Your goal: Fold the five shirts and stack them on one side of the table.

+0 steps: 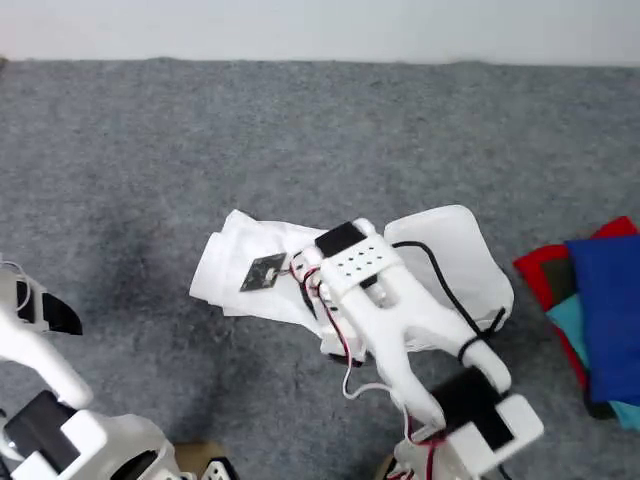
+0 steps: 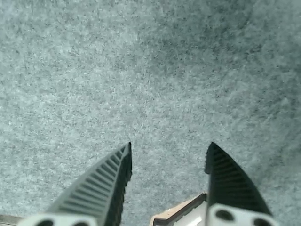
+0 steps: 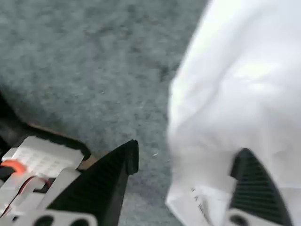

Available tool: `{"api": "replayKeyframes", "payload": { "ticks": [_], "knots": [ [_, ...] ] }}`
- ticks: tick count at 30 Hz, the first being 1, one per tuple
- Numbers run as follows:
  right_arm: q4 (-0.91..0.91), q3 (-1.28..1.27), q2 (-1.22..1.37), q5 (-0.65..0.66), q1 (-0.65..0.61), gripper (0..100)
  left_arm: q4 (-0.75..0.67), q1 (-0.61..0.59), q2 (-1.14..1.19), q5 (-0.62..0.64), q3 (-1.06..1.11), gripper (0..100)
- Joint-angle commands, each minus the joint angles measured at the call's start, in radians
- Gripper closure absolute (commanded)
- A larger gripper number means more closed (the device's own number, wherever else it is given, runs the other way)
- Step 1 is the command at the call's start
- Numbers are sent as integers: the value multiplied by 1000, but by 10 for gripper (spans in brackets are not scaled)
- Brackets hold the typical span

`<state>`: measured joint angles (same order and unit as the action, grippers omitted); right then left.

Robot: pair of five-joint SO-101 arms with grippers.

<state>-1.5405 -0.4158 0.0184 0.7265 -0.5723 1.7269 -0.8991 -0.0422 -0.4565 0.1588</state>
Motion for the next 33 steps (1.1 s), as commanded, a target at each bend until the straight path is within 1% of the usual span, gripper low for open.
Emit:
{"api": "replayKeyframes", "payload": {
  "ticks": [1,3,5,6,11,16,17,19,21,25,27,29,33],
  "knots": [
    [99,31,41,11,62,906,26,5,-44,-6,-4,761],
    [120,55,64,11,91,996,26,5,-44,-6,-4,761],
    [101,81,70,11,110,976,26,3,-44,-8,-4,761],
    [81,95,70,15,116,988,26,3,-44,-8,-4,761],
    [-74,160,68,20,117,988,26,3,-43,-8,-4,761],
    [-254,175,27,150,116,988,26,2,-43,-8,-4,761],
    [-262,166,-2,178,124,988,26,2,-43,-8,-4,761],
    [-260,114,-88,221,137,988,26,2,-43,-8,-4,761],
    [-259,29,-182,295,134,988,26,2,-43,-9,-4,761],
    [-260,-262,-335,397,82,988,26,6,-38,-9,-4,761],
    [-260,-397,-403,408,44,988,26,8,-37,-9,-4,761],
    [-260,-393,-466,396,51,988,26,8,-37,-9,-2,761],
    [-259,-325,-588,305,90,987,26,8,-37,-9,-2,761]
  ]
}}
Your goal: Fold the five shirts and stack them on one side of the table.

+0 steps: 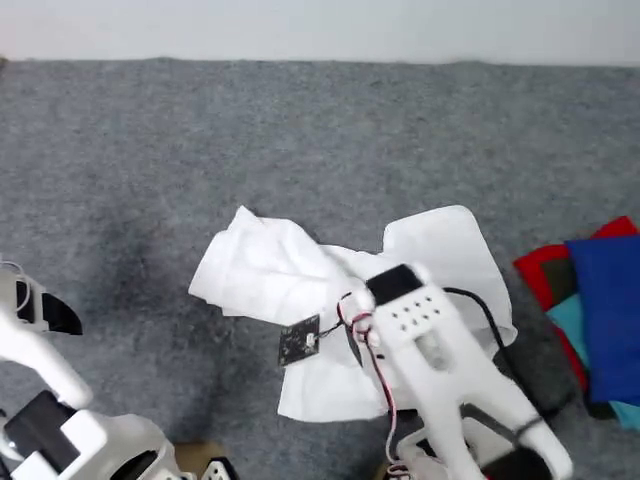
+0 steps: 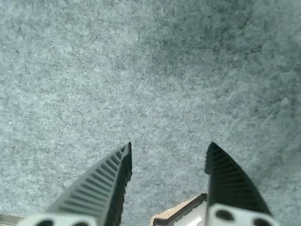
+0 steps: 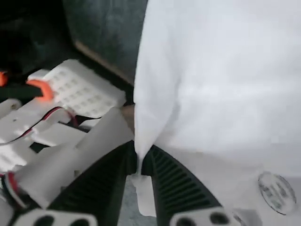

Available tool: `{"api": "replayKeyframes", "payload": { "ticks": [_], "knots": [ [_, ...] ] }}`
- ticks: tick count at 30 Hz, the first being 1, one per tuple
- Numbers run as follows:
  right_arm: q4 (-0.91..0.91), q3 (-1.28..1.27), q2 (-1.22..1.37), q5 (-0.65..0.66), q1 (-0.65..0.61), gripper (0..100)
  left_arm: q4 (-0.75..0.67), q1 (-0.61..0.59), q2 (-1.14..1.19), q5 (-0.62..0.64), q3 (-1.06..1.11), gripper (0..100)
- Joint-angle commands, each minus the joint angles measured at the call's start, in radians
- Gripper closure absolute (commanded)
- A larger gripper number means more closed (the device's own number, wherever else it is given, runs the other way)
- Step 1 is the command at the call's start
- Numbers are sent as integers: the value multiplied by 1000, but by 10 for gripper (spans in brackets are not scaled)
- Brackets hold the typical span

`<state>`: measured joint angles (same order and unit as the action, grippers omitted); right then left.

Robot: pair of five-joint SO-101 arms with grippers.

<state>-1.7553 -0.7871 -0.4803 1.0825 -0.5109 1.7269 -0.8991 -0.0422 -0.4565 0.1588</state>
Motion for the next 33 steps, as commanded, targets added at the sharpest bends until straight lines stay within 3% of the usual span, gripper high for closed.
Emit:
{"api": "replayKeyframes", "payload": {
  "ticks": [1,6,10,15,18,22,25,29,33],
  "knots": [
    [-44,61,-122,-71,36,986,26,8,-35,-9,-2,761],
    [-44,77,-219,-201,42,839,25,9,-35,-9,-2,761],
    [-44,112,-280,-221,44,705,25,9,-35,-9,-2,761],
    [-38,241,-302,-221,90,685,25,9,-35,-9,-2,761],
    [62,295,-263,-221,234,685,25,9,-35,-9,-2,761],
    [337,302,-85,-222,472,685,25,8,-35,-6,-2,761],
    [476,385,116,-281,572,685,25,6,-35,-6,-2,761],
    [507,664,412,-416,622,683,26,5,-37,-5,-2,761],
    [418,1007,731,-494,624,684,26,3,-41,-5,-2,761]
  ]
}}
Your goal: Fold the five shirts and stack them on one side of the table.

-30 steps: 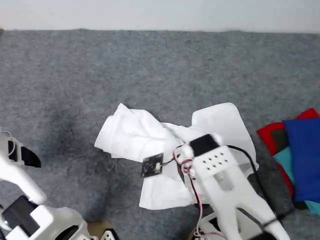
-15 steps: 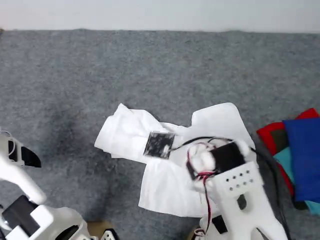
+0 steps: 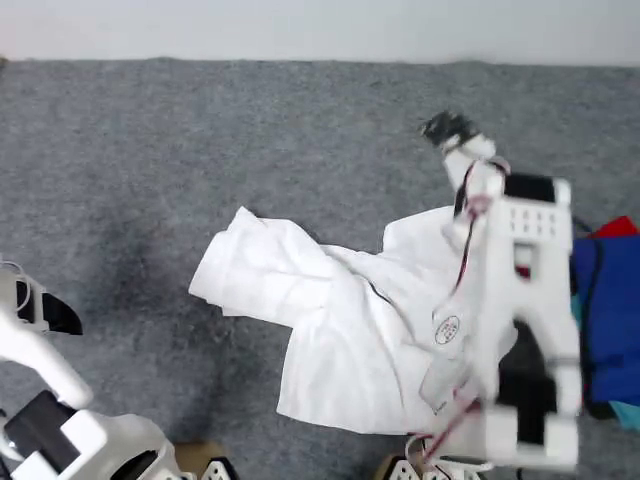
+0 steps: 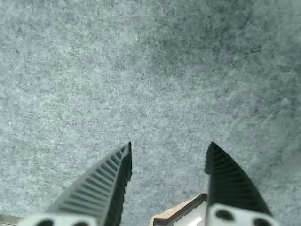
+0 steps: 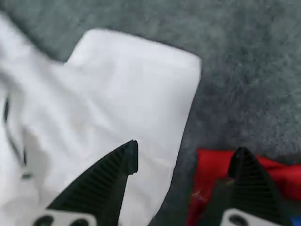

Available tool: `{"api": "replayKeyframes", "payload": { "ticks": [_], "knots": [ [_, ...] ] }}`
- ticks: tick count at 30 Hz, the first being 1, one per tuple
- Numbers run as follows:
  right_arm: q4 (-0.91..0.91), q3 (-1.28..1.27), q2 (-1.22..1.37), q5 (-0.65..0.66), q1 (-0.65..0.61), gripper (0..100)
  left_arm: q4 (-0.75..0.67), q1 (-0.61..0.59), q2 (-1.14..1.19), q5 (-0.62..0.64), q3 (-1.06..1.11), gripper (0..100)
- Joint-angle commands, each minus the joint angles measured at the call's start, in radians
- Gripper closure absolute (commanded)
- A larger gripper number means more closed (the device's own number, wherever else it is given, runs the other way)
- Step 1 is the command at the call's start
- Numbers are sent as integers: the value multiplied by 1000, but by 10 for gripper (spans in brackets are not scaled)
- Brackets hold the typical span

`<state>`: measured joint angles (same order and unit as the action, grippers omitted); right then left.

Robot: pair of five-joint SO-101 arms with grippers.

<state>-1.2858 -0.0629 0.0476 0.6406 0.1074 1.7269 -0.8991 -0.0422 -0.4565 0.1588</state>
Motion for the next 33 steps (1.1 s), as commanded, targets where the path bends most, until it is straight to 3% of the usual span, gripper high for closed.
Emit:
{"api": "replayKeyframes", "payload": {
  "ticks": [1,10,17,24,31,33],
  "knots": [
    [-90,367,285,-61,2,684,26,3,-41,-5,-2,761],
    [-475,1077,823,-60,-91,684,26,6,-35,-5,-1,761],
    [-506,1456,1076,-37,-82,685,26,5,-37,-5,-1,761],
    [-510,1461,1155,37,-59,702,26,2,-38,-5,-1,761],
    [-512,1404,1162,37,-59,971,26,6,-38,-5,-1,761],
    [-512,1376,1159,38,-59,985,26,5,-40,-5,-1,761]
  ]
}}
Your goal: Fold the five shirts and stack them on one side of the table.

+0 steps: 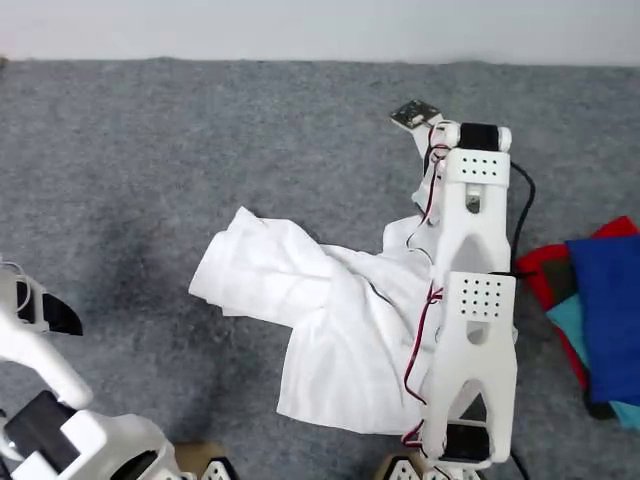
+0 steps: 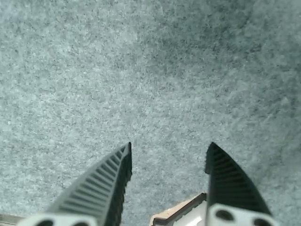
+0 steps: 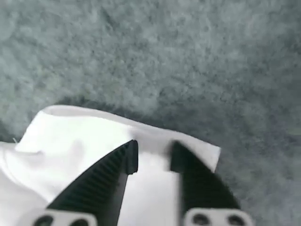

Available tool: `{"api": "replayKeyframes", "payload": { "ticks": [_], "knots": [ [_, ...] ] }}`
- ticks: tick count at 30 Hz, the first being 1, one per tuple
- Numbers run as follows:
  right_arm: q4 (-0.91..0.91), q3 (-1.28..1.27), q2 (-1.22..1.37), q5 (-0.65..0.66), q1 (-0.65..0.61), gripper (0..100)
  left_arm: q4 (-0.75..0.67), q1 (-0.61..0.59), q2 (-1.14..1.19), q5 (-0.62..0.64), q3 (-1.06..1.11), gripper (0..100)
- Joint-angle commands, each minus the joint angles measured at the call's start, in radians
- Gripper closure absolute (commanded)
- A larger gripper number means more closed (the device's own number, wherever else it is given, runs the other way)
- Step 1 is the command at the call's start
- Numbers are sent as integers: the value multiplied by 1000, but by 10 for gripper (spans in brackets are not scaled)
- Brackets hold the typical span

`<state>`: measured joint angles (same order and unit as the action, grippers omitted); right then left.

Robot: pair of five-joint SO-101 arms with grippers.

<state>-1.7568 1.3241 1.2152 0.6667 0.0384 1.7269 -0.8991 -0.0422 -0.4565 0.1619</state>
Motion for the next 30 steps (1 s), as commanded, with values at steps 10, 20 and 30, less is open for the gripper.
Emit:
{"api": "replayKeyframes", "payload": {
  "ticks": [10,20,30],
  "knots": [
    [-39,-15,-61,8,1,990,26,6,-44,-5,24,776],
    [110,-15,-288,12,21,990,26,9,-44,-8,87,805],
    [647,-20,-265,12,61,977,29,9,-44,-6,87,805]
  ]
}}
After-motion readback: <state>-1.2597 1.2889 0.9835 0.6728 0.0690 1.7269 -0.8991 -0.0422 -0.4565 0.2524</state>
